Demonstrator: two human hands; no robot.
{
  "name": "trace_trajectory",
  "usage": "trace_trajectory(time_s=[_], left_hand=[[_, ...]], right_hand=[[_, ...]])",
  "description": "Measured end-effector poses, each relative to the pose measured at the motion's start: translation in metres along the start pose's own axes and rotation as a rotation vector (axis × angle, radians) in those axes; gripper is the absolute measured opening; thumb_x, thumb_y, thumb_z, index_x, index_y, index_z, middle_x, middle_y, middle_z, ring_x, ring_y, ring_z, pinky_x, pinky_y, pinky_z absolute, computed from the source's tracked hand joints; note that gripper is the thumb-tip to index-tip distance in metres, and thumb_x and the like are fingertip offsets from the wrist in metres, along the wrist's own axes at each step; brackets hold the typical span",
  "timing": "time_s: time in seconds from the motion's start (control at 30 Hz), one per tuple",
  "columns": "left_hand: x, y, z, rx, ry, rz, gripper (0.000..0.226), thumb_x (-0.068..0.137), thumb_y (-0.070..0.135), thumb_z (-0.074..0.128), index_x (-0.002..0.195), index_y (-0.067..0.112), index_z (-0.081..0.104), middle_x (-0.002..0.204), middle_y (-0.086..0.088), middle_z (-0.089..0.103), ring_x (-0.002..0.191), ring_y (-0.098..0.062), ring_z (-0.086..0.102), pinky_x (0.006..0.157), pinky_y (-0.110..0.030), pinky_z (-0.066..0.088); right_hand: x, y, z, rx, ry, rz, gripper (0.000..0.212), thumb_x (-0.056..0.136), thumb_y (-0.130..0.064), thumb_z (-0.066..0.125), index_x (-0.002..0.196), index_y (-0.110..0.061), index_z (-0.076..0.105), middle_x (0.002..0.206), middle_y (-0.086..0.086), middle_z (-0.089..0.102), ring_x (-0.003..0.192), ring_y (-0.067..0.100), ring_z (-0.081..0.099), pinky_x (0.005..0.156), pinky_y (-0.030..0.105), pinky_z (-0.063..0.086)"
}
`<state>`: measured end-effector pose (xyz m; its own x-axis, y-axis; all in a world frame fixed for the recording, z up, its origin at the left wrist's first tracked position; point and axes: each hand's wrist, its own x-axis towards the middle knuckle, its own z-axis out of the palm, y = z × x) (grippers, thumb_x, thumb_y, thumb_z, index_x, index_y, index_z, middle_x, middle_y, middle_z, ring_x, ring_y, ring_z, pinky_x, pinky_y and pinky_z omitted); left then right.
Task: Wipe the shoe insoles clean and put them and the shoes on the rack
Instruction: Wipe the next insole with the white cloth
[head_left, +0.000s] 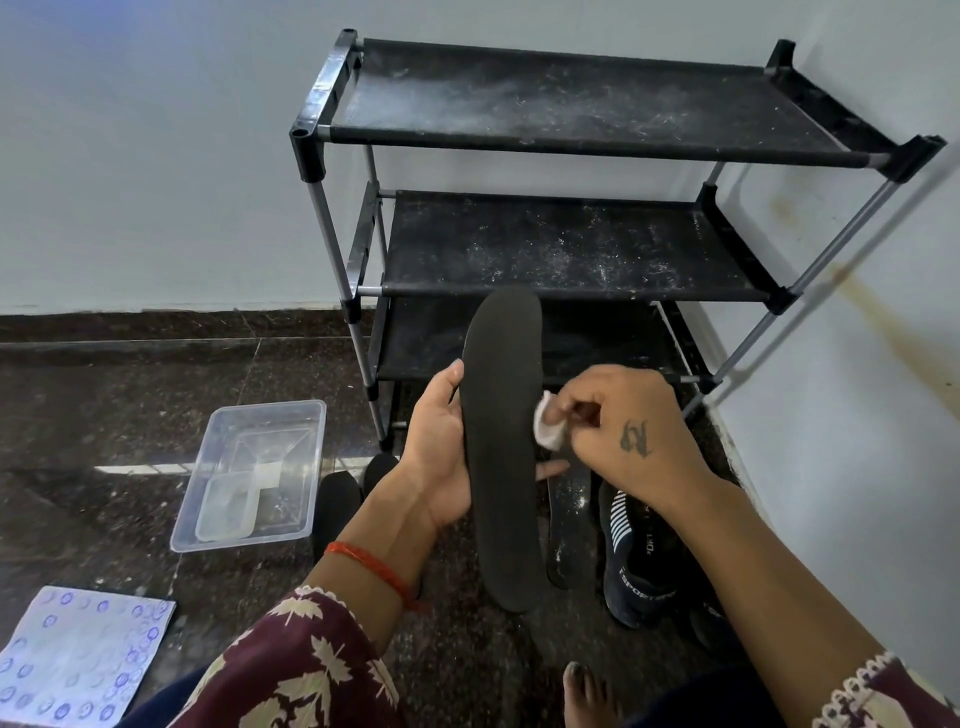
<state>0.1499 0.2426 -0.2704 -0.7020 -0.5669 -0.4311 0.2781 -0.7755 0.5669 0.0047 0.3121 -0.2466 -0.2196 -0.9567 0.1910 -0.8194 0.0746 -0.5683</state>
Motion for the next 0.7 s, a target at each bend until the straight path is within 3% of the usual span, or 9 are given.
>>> trace_trajectory(time_s=[0.07, 0.13, 0.27, 0.4, 0.47, 0.57, 0.7], left_hand=[[0.001, -0.001, -0.001, 0.011, 0.01, 0.008, 0.056, 0.094, 0.048, 0.03, 0.12, 0.01, 0.061, 0.112, -0.016, 0.067, 0.093, -0.033, 0.067, 0.08, -0.055, 0.053], [0.001, -0.002, -0.002, 0.027, 0.04, 0.022, 0.055, 0.094, 0.049, 0.03, 0.113, 0.009, 0.063, 0.097, -0.014, 0.07, 0.081, -0.027, 0.069, 0.072, -0.041, 0.058], [0.003, -0.002, -0.004, 0.059, 0.065, -0.001, 0.068, 0.093, 0.062, 0.026, 0.1, 0.012, 0.071, 0.094, -0.009, 0.071, 0.08, -0.023, 0.07, 0.073, -0.033, 0.056], [0.005, -0.004, -0.006, 0.079, 0.076, -0.023, 0.075, 0.093, 0.063, 0.022, 0.09, 0.011, 0.077, 0.103, -0.012, 0.071, 0.09, -0.025, 0.068, 0.086, -0.039, 0.05], [0.006, -0.005, -0.006, 0.061, 0.085, -0.023, 0.075, 0.094, 0.061, 0.023, 0.09, 0.009, 0.077, 0.106, -0.013, 0.07, 0.093, -0.025, 0.068, 0.088, -0.038, 0.049], [0.005, -0.003, -0.004, 0.037, 0.076, -0.04, 0.075, 0.093, 0.063, 0.024, 0.094, 0.009, 0.076, 0.107, -0.013, 0.07, 0.094, -0.026, 0.067, 0.087, -0.042, 0.05], [0.003, -0.003, -0.001, 0.058, 0.063, -0.073, 0.073, 0.09, 0.067, 0.025, 0.122, 0.012, 0.062, 0.124, -0.013, 0.063, 0.115, -0.036, 0.058, 0.089, -0.048, 0.048]], right_hand=[[0.001, -0.004, 0.004, 0.155, 0.052, 0.019, 0.025, 0.068, 0.004, 0.065, 0.072, -0.02, 0.072, 0.08, -0.008, 0.066, 0.067, 0.004, 0.06, 0.059, 0.015, 0.05], [-0.001, -0.013, 0.01, 0.26, -0.055, 0.015, 0.02, 0.07, 0.0, 0.07, 0.078, -0.019, 0.071, 0.08, -0.014, 0.062, 0.068, 0.005, 0.063, 0.06, 0.022, 0.055], [-0.002, -0.019, 0.016, 0.155, -0.227, -0.085, 0.017, 0.065, -0.021, 0.08, 0.077, -0.021, 0.069, 0.081, -0.011, 0.06, 0.07, 0.005, 0.057, 0.064, 0.021, 0.048], [0.0, -0.014, 0.011, 0.088, -0.354, -0.129, 0.019, 0.063, -0.007, 0.076, 0.066, -0.024, 0.069, 0.073, -0.014, 0.06, 0.064, 0.001, 0.054, 0.06, 0.011, 0.04], [0.0, -0.007, 0.009, 0.049, -0.355, -0.135, 0.03, 0.064, 0.003, 0.064, 0.064, -0.026, 0.07, 0.071, -0.012, 0.064, 0.066, 0.002, 0.058, 0.061, 0.016, 0.044], [0.0, 0.004, 0.006, -0.024, -0.217, -0.087, 0.033, 0.066, 0.006, 0.058, 0.066, -0.024, 0.071, 0.071, -0.01, 0.066, 0.066, 0.004, 0.06, 0.062, 0.021, 0.045], [0.006, 0.01, 0.006, -0.038, 0.216, -0.042, 0.02, 0.073, 0.004, 0.065, 0.078, -0.014, 0.07, 0.078, -0.006, 0.063, 0.068, 0.007, 0.057, 0.064, 0.01, 0.042]])
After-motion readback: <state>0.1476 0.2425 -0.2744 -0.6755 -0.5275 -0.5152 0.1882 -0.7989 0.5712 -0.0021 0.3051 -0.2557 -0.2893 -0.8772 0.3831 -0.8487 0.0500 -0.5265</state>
